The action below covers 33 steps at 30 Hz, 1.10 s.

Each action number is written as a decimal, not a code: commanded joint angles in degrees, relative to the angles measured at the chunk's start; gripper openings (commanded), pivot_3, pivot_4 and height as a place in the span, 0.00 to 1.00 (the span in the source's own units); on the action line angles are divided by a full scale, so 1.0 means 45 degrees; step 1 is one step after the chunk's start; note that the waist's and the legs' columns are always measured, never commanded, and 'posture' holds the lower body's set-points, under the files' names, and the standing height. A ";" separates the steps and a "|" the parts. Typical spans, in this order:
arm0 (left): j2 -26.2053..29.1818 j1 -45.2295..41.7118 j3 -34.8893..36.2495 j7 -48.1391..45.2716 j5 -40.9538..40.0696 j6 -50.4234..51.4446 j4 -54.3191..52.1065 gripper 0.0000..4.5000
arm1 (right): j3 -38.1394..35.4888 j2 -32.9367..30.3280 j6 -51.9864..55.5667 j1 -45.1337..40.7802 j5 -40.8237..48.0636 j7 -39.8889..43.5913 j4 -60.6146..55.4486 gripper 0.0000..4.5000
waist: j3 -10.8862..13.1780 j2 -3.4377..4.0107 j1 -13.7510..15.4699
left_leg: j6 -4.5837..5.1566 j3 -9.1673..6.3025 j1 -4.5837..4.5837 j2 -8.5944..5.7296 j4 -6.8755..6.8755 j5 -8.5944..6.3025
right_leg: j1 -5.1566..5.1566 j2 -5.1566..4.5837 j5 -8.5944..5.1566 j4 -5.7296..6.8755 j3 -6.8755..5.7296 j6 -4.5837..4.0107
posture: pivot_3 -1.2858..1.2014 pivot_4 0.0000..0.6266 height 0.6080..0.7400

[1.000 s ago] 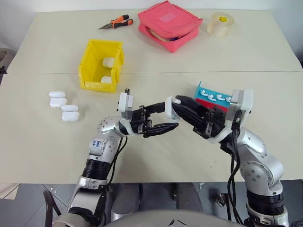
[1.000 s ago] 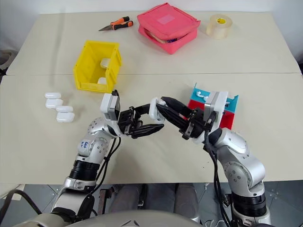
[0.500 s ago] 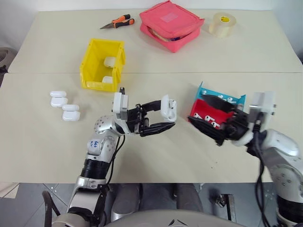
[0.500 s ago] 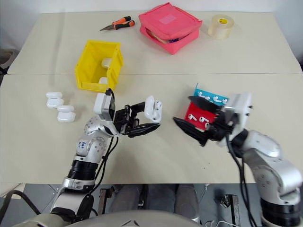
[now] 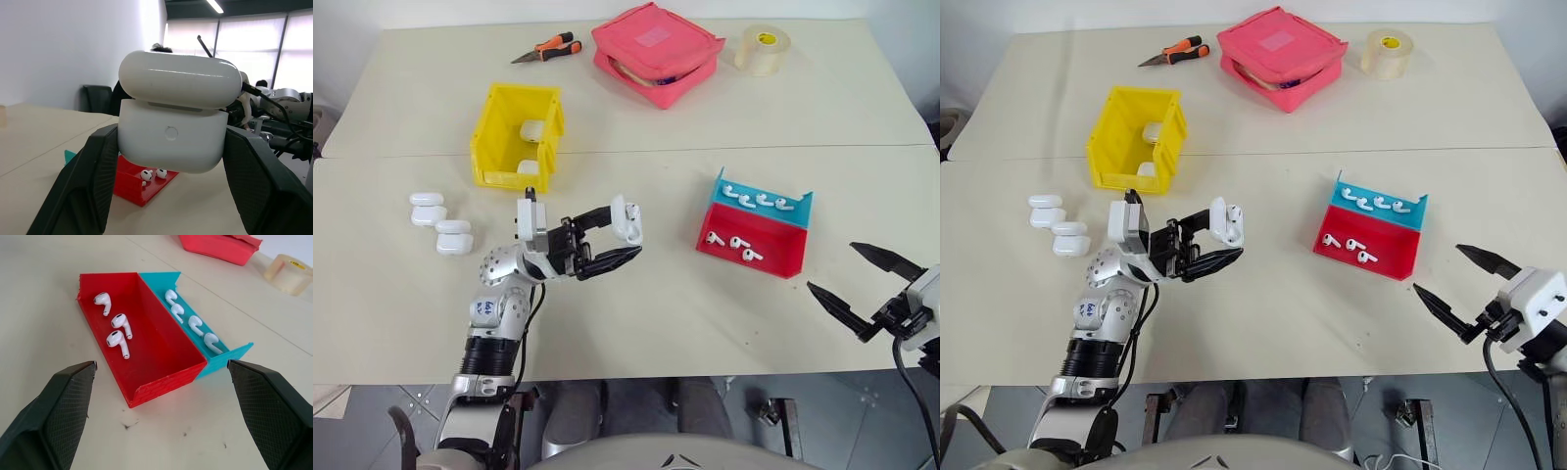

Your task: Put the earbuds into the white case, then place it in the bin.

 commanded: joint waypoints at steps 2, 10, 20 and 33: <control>-0.0099 0.0081 -0.0035 0.0268 -0.0010 -0.0309 -0.0583 0.62 | 0.0387 -0.1150 0.1370 -0.1306 0.0313 -0.0024 -0.0064 0.99 | -0.0001 0.0002 0.0047 | 0.0000 -0.0001 -0.0002 -0.0004 0.0005 0.0000 | 0.0000 -0.0002 0.0001 -0.0002 0.0005 0.0001 | 0.52 0.24 1.00; -0.0345 0.0395 -0.0392 0.0411 -0.0024 -0.0457 -0.0867 0.62 | 0.3681 -0.4592 0.6156 -0.6661 -0.0424 0.0617 0.1978 0.99 | -0.0004 0.0010 0.0041 | -0.0002 -0.0009 -0.0015 0.0002 0.0007 0.0000 | -0.0013 -0.0001 0.0000 -0.0010 -0.0004 -0.0002 | 0.52 0.24 1.00; -0.0620 0.0132 -0.0395 0.0583 0.0029 -0.0915 -0.0564 0.62 | 0.9350 -0.4100 0.4135 -1.4106 -0.5378 0.2230 0.8748 0.99 | 0.0000 0.0011 0.0022 | -0.0002 -0.0020 -0.0048 -0.0012 0.0005 0.0000 | -0.0031 -0.0013 0.0003 -0.0033 -0.0024 0.0003 | 0.52 0.24 1.00; -0.0625 0.0525 -0.0515 0.1021 -0.0042 -0.0889 -0.1301 0.62 | 1.0820 -0.2418 0.0526 -1.6381 -0.7674 0.3733 1.3573 0.99 | 0.0000 0.0012 -0.0269 | -0.0011 -0.0029 -0.0056 -0.0001 -0.0001 0.0005 | -0.0037 -0.0012 0.0005 -0.0031 -0.0047 0.0006 | 0.52 0.24 1.00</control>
